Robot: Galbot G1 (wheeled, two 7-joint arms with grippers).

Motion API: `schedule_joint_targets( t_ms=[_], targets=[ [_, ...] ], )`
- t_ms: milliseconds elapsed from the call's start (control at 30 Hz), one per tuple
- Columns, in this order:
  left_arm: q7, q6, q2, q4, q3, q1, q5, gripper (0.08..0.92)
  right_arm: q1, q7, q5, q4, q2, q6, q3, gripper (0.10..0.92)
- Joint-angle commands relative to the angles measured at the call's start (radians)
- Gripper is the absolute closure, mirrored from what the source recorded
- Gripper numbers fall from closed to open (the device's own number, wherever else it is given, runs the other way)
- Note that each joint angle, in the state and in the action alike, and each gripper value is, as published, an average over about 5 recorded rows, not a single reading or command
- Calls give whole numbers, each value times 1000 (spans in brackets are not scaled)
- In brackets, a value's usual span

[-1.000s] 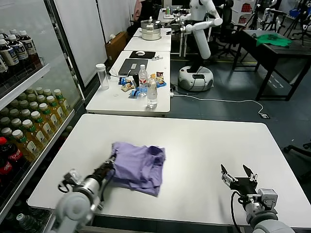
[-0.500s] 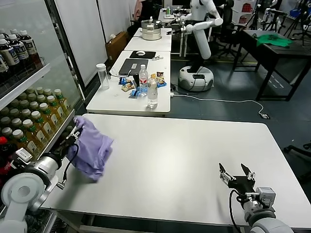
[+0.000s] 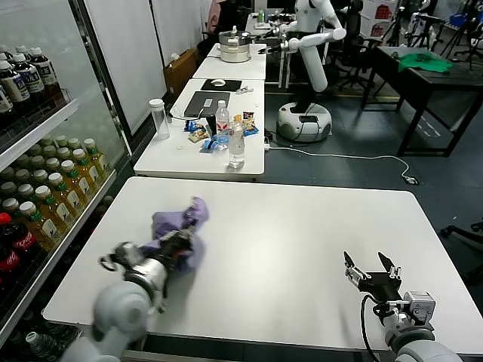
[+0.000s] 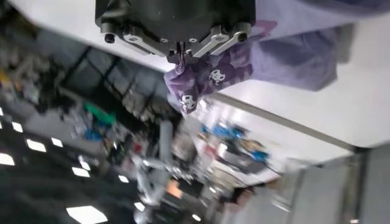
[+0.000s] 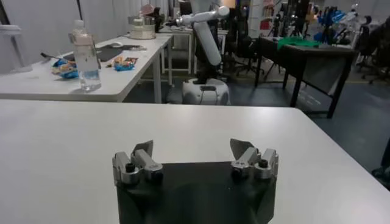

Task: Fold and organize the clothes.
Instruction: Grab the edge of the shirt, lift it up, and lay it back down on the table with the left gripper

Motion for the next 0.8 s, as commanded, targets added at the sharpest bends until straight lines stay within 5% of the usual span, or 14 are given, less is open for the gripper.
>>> schedule_joint_targets(
  t_ms=[33,167,467,800],
  targets=[
    [-31,49,-165,45,359,-49,412,890,-3,-1,6,8,-5,0,5,203],
    [-39,44,-193,40,366,-35,415,864,4,-2,6,5,-11,0,-1,203],
    [0,-56,-210,-14,337,64,473,622,35,-3,-7,-3,-7,0,-46,203],
    [6,-143,-78,-84,74,203,533,328,184,10,-97,-110,65,7,-343,203]
  ],
)
